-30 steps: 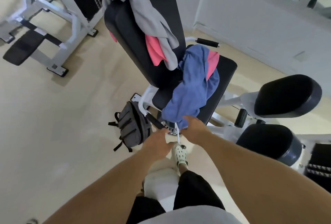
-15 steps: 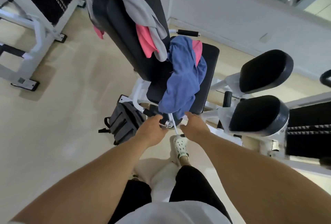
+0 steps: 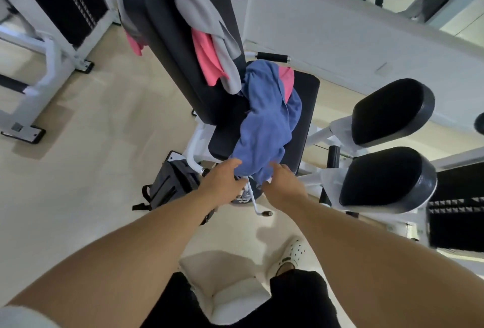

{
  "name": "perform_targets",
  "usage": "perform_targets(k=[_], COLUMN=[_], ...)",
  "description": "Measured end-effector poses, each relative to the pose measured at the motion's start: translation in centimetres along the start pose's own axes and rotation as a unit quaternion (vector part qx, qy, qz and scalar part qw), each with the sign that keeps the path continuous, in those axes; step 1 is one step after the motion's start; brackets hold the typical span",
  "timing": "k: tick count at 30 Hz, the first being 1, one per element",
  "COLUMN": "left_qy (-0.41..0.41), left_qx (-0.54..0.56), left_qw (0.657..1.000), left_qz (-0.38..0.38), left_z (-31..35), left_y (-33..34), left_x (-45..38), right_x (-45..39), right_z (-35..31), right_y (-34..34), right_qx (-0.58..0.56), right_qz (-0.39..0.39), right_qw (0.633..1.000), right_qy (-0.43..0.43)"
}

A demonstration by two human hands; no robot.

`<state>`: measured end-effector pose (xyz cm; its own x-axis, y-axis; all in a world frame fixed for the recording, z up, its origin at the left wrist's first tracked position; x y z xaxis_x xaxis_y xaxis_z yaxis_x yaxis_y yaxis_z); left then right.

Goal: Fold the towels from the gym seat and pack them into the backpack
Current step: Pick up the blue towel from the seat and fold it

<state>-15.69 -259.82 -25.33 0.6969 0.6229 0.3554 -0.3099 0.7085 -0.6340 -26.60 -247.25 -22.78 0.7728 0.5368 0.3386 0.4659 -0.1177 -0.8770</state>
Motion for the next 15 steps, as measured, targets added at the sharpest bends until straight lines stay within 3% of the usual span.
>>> perform_targets(k=[5, 11, 15], left_qy=[0.03, 0.145, 0.202], left_qx=[0.036, 0.019, 0.008], left_qw=[0.996, 0.964, 0.952], left_qz=[0.08, 0.224, 0.231], left_z=[-0.1, -1.7, -2.7], left_y=[5.2, 7.4, 10.4], left_x=[-5.1, -14.2, -18.9], right_x=[-7.2, -18.4, -23.0], right_z=[4.7, 7.1, 8.3], right_y=[0.8, 2.5, 6.1], right_qx=[-0.06, -0.159, -0.149], right_qz=[0.084, 0.207, 0.29], right_qw=[0.995, 0.965, 0.945], right_qy=[-0.005, -0.006, -0.029])
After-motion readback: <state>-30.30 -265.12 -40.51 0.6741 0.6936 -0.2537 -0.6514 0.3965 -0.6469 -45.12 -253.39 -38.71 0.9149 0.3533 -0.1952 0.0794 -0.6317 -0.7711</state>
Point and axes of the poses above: each hand's wrist, its own x-axis away from the middle knuckle, its own y-axis out of the palm, z = x × y, the point moved 6 cm from there along -x, towards the middle knuckle, and after that the axes turned 13 degrees about z, right-handed, at the moved point
